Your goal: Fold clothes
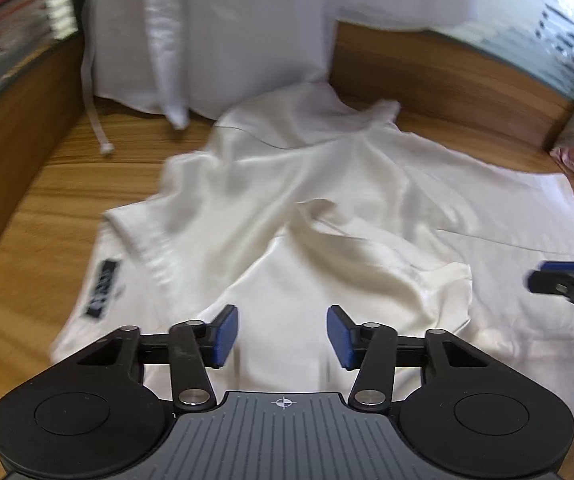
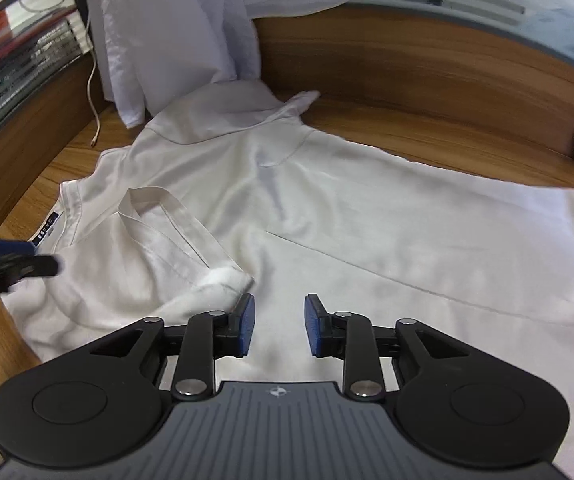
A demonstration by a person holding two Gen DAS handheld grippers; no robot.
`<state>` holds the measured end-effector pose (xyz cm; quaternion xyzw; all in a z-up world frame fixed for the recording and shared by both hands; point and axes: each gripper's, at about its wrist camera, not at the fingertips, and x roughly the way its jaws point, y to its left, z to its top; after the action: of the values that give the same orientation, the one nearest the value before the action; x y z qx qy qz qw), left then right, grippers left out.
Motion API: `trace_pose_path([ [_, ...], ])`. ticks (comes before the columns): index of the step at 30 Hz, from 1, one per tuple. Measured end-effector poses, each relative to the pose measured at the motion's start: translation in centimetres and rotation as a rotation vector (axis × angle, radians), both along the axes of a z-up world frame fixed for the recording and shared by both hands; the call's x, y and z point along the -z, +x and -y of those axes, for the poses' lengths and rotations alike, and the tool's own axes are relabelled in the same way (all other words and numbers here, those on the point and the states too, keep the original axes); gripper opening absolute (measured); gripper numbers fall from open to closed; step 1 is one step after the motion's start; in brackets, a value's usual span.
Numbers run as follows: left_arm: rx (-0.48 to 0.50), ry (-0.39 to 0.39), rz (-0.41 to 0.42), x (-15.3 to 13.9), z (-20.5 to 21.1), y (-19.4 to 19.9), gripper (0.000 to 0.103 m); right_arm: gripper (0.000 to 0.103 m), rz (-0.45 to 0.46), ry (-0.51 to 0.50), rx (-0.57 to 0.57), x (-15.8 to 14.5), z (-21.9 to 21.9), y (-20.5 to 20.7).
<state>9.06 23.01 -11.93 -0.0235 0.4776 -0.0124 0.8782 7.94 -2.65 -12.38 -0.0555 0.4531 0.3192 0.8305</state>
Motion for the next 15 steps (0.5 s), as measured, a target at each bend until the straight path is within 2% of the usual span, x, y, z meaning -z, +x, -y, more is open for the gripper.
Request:
trace_pose_path([
  [3,0.032,-0.021,-0.016,1.1,1.1,2.0,0.044,0.031,0.012,-0.016,0.038,-0.7,2.3,-0.8],
  [8,0.08,-0.008,-0.044,2.7,2.7,4.8,0.041,0.032,0.017,-0.044,0.132,-0.9,6.3,-1.7],
  [15,0.126,-0.016,-0.024,3.1,4.6,8.4,0.041,0.036,0.012,-0.081,0.259,-0.4,10.9,-3.0],
])
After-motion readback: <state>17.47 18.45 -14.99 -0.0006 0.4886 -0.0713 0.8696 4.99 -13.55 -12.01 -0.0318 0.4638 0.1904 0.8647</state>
